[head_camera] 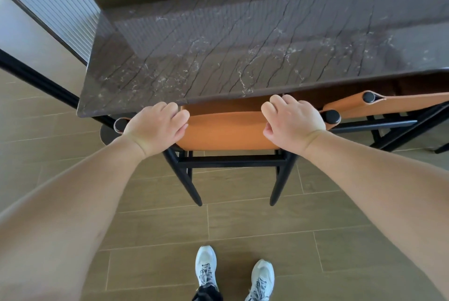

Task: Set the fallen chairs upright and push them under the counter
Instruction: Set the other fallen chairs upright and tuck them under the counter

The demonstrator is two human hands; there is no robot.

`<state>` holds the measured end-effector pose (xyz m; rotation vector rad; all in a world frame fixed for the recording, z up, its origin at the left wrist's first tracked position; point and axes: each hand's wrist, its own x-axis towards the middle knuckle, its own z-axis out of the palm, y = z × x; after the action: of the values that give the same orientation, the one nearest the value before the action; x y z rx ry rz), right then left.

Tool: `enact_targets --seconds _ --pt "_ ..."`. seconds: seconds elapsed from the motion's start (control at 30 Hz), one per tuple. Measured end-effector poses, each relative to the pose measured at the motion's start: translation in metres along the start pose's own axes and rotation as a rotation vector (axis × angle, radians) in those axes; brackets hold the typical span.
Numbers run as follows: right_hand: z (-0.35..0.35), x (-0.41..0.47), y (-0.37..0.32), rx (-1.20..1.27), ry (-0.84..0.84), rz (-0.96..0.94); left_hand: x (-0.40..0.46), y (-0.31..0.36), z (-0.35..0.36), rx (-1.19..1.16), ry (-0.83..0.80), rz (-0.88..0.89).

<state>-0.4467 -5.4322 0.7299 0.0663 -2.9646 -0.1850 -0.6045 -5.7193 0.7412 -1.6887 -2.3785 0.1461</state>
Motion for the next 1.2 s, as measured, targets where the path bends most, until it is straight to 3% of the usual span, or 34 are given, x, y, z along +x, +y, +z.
enact_targets --seconds 0.5,1.2 --pt "0.007 -0.006 0.025 -0.050 -0.016 -0.169 -0.025 0.068 0.017 -0.029 -0.027 -0.240" --pt "0.028 -0.031 0.056 0.045 -0.004 -0.066 0.023 0.077 0.006 -0.058 -0.080 -0.150"
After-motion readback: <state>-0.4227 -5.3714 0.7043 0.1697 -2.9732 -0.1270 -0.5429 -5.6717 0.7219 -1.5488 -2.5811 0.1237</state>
